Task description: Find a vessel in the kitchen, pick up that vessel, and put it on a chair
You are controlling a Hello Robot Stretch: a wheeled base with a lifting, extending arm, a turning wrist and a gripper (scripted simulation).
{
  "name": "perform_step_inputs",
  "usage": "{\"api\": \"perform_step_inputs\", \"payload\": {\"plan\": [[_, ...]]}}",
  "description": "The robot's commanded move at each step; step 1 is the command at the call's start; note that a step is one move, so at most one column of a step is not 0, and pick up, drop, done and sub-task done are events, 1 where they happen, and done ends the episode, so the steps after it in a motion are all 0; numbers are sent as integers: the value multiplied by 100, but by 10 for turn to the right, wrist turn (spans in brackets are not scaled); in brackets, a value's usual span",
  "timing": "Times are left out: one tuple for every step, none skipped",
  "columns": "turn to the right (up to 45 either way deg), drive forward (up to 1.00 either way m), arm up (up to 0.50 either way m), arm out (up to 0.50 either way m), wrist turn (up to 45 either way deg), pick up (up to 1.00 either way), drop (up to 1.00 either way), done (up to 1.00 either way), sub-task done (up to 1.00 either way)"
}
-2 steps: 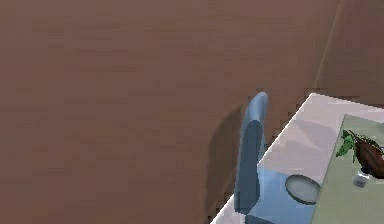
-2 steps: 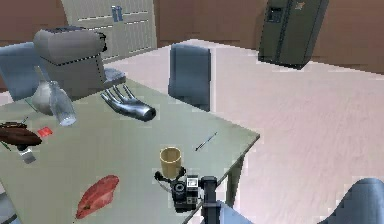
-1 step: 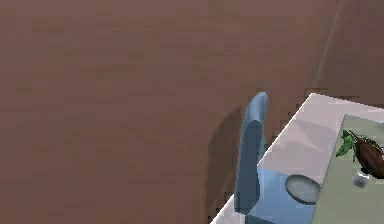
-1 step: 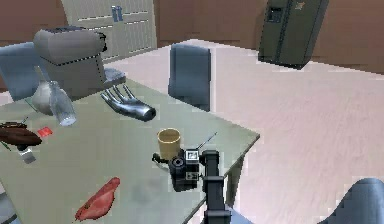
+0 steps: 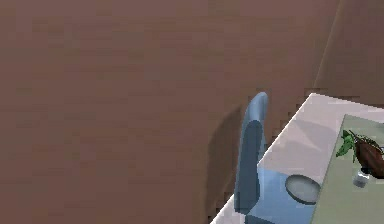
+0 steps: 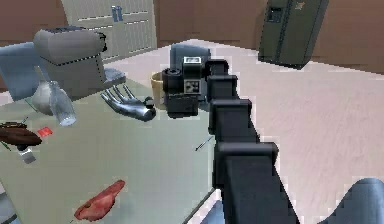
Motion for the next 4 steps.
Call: {"api": "perform_step_inputs", "payload": {"plan": [[0, 0, 0, 0, -450, 0, 0, 0, 0], [0, 0, 0, 0, -450, 0, 0, 0, 0], [0, 0, 0, 0, -240, 0, 0, 0, 0], [0, 0, 0, -26, 0, 0, 0, 0, 0]]}}
